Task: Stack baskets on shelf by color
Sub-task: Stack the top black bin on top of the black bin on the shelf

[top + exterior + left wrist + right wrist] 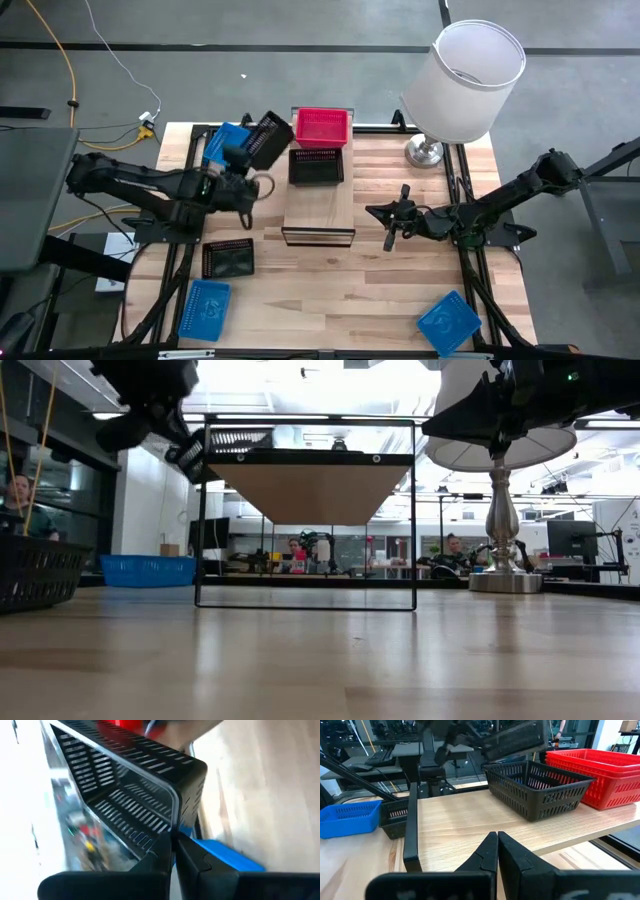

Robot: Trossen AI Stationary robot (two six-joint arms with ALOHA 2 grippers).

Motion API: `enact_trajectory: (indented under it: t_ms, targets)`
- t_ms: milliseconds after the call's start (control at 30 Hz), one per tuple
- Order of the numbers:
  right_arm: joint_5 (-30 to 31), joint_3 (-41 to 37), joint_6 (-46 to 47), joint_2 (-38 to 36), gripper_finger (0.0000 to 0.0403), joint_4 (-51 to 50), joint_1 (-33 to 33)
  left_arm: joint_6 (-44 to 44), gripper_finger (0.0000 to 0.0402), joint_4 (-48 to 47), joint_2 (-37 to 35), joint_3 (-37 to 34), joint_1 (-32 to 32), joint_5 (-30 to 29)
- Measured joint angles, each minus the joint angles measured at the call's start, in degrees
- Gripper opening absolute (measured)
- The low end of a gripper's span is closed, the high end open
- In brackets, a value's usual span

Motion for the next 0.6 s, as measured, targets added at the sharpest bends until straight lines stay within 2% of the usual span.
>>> enact_trajectory:
  t_ms: [167, 267, 433, 500, 600]
  targets:
    - [0.8, 0.0, 0.0, 0.0, 0.0, 0.0, 0.0, 19.0, 0.0, 6.0, 1.6, 0.0, -7.6, -6.5]
    - [1.1, 0.0, 0.0, 0.0, 0.0, -0.2, 0.0, 32.1, 0.0, 15.1, 2.1, 0.1, -9.4, -9.3]
    - [1.1, 0.0, 0.0, 0.0, 0.0, -0.5, 0.0, 46.8, 0.0, 30.8, 3.5, 0.2, -9.2, -8.0]
    - [1.1, 0.0, 0.0, 0.0, 0.0, -0.5, 0.0, 52.1, 0.0, 33.9, 4.6, 0.0, -8.5, -6.9]
    - [1.1, 0.0, 0.0, 0.0, 0.0, -0.5, 0.0, 55.5, 0.0, 36.8, 6.4, 0.1, -7.2, -4.3]
